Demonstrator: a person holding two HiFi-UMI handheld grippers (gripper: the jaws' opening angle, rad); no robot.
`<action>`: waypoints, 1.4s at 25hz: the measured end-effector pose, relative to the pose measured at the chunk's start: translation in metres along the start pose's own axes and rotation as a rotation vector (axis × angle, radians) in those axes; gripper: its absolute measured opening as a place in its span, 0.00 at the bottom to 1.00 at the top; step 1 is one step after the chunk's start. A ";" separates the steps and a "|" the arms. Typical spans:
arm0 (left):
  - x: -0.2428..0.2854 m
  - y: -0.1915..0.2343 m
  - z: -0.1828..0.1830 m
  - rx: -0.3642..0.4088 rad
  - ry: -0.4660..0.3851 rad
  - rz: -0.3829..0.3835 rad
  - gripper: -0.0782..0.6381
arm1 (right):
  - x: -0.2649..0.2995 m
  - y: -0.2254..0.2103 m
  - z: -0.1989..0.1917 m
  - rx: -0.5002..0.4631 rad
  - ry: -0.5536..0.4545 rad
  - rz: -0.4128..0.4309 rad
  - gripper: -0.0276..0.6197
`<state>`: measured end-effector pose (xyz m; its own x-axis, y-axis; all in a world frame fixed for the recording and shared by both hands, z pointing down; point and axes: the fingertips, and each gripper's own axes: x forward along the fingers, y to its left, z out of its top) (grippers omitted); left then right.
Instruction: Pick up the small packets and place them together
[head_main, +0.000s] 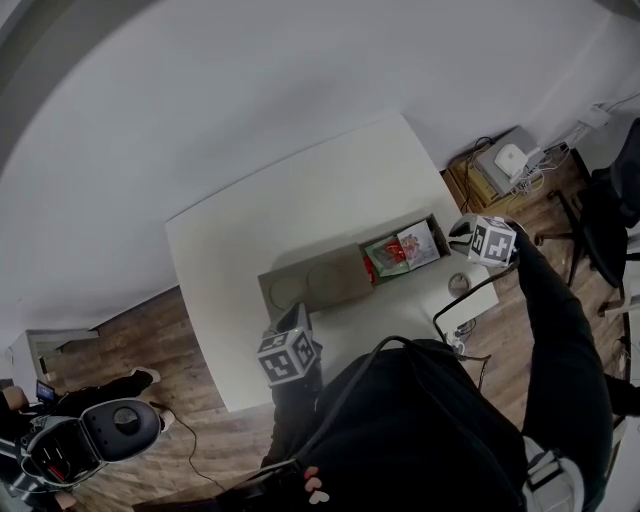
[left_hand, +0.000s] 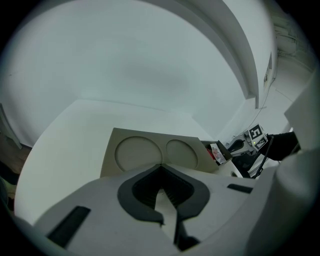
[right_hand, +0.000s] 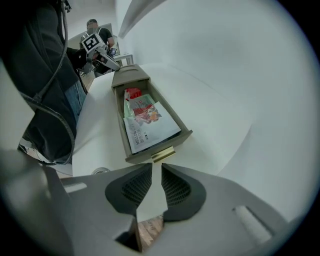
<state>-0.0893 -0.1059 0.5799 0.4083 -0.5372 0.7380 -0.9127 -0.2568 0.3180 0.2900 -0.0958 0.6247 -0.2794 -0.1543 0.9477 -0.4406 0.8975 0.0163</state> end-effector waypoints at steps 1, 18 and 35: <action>0.000 0.000 0.000 -0.002 0.000 -0.001 0.11 | -0.005 -0.001 0.001 0.013 -0.011 -0.007 0.14; 0.000 0.000 0.001 -0.013 0.017 -0.007 0.11 | -0.028 0.049 0.162 0.029 -0.385 0.036 0.14; -0.028 0.005 0.020 -0.048 -0.092 -0.044 0.11 | 0.045 0.079 0.159 -0.182 0.019 0.200 0.24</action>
<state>-0.1046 -0.1083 0.5493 0.4459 -0.5987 0.6654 -0.8928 -0.2443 0.3785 0.1071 -0.0970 0.6178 -0.3282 0.0396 0.9438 -0.2170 0.9692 -0.1161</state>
